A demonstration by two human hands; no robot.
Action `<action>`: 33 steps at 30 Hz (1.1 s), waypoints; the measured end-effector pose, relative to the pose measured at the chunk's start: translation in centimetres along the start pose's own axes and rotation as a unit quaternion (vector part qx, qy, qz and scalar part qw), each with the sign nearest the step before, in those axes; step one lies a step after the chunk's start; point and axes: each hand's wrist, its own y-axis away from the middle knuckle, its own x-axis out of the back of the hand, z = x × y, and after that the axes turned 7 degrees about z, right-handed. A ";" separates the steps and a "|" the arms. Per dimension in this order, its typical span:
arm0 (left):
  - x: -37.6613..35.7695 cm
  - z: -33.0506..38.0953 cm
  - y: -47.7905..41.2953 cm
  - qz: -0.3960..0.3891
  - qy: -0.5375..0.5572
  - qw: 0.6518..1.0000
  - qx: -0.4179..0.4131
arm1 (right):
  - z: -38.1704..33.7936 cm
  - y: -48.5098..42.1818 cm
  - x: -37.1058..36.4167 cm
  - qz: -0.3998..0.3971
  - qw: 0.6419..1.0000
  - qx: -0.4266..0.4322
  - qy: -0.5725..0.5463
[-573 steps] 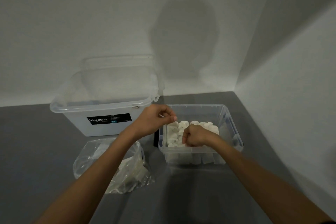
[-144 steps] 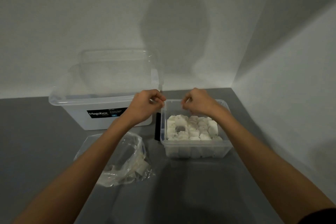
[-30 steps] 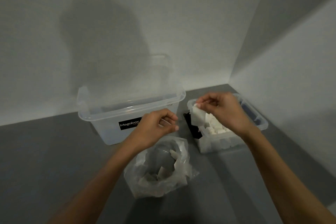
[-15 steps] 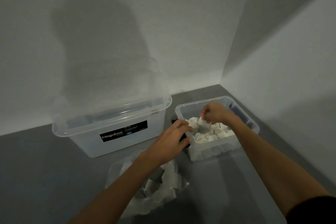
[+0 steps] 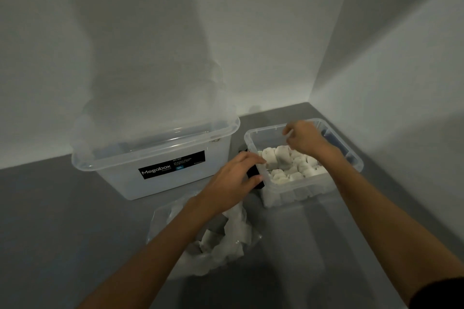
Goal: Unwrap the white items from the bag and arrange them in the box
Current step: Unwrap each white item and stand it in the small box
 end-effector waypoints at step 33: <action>5.5 -7.3 12.6 0.166 0.018 0.949 0.269 | -12.4 17.7 -15.3 -0.201 0.942 0.213 0.165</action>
